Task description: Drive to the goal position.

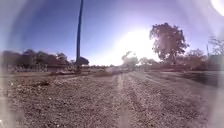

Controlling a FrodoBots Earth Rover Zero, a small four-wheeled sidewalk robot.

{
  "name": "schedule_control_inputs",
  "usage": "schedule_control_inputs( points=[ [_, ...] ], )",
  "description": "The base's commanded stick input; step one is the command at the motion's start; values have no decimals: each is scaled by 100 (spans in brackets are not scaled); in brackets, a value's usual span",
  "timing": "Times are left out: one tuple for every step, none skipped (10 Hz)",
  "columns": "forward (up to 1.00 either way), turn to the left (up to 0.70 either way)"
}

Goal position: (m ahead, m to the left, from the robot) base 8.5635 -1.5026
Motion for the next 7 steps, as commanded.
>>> schedule_control_inputs(
  points=[
    [50, 0],
    [50, 0],
    [50, 0],
    [50, 0],
    [50, 0],
    [50, 0],
    [50, 0]
  ],
)
